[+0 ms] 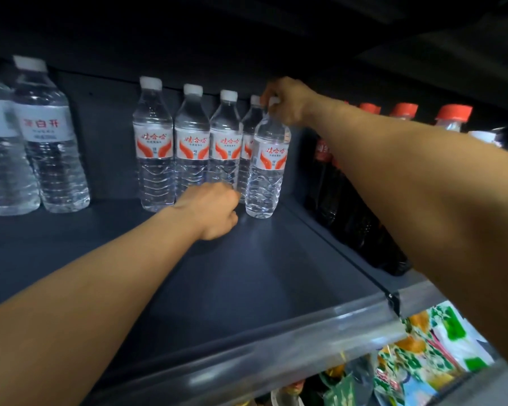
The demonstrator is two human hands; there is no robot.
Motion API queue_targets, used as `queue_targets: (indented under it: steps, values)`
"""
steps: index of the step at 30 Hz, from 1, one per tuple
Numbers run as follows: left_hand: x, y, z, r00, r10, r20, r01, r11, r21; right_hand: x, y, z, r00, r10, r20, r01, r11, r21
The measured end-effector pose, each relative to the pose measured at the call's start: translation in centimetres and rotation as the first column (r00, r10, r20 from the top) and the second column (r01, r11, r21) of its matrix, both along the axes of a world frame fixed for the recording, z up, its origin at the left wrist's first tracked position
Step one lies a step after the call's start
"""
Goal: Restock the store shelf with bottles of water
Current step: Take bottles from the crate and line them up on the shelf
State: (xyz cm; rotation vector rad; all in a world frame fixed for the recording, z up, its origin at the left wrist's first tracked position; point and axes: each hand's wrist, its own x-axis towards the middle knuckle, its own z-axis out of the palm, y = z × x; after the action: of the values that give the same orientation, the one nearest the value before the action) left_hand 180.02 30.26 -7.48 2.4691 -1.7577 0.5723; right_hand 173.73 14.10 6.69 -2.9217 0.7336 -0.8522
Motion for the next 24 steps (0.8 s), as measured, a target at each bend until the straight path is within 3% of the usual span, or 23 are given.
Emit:
queue_targets:
  steps: [10,15,19,24]
  values:
    - [-0.3,0.3,0.0,1.000,0.000,0.008,0.000,1.000,-0.005,-0.4,-0.3,-0.4,0.998,0.028,0.050,-0.028,1.000,0.005]
    - [-1.2,1.1,0.8,1.000,-0.005,0.012,0.005,1.000,-0.017,-1.8,0.4,-0.8,1.000,-0.026,-0.013,0.027,1.000,0.013]
    - [-2.9,2.5,1.8,1.000,0.000,0.010,0.000,0.999,-0.037,-5.5,2.1,-1.9,0.994,-0.101,-0.048,0.095,0.988,-0.119]
    - [-7.6,4.9,2.6,0.999,-0.045,-0.016,0.043,0.996,-0.075,-12.9,6.7,-5.3,0.982,-0.058,-0.182,0.012,0.969,-0.246]
